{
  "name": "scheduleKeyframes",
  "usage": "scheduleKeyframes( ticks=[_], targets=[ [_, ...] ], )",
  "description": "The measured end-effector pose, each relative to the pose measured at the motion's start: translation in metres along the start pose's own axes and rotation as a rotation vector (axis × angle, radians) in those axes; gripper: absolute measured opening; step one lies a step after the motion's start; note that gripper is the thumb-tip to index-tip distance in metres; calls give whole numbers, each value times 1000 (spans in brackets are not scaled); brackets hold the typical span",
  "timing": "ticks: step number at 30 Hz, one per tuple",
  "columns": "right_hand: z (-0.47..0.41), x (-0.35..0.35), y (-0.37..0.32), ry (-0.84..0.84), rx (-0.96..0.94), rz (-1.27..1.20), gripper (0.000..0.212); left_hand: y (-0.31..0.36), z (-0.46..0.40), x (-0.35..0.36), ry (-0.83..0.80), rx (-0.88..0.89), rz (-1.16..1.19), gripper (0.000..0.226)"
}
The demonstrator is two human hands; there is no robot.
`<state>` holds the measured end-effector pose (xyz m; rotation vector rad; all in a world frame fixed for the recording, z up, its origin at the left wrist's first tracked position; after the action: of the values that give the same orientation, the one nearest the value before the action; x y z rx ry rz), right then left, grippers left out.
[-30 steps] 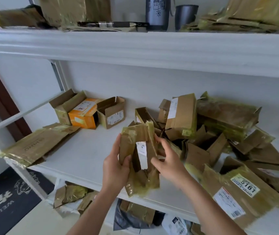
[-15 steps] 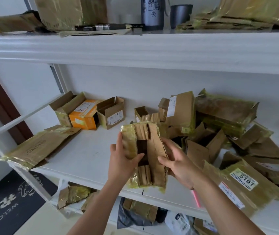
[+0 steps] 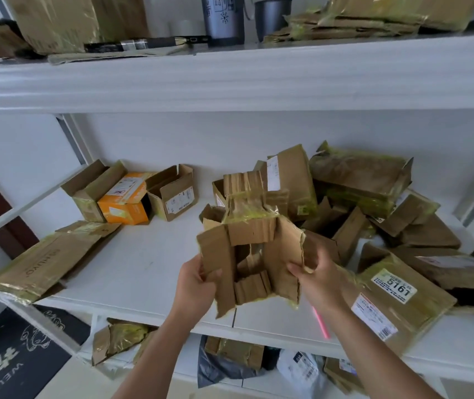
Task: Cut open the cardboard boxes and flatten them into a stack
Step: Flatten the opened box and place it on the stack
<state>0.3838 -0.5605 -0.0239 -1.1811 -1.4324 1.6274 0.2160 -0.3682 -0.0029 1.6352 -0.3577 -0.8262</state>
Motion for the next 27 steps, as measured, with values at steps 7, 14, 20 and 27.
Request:
scheduleKeyframes(
  ticks=[7, 14, 20, 27],
  targets=[
    [30, 18, -75, 182, -908, 897, 112, 39, -6, -11, -28, 94, -157, 36],
    [34, 34, -110, 261, -834, 1120, 72, 79, -7, -4, -219, 194, -469, 32],
    [32, 47, -99, 33, -654, 978, 63, 80, -2, -3, -236, 250, -526, 35],
    [32, 48, -69, -347, -349, 392, 34, 44, -26, -39, -17, 137, -399, 34]
  ],
)
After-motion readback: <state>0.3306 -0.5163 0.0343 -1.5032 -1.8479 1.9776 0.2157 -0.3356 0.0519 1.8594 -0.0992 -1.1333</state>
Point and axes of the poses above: each hand's wrist, its own z-axis away from the middle knuckle, its own x-axis out of the palm, y = z × x, the point moved 9 cm from there along -z, towards the middle knuckle, and after that the axes turned 2 degrees about -z, right-handed, at the moved point
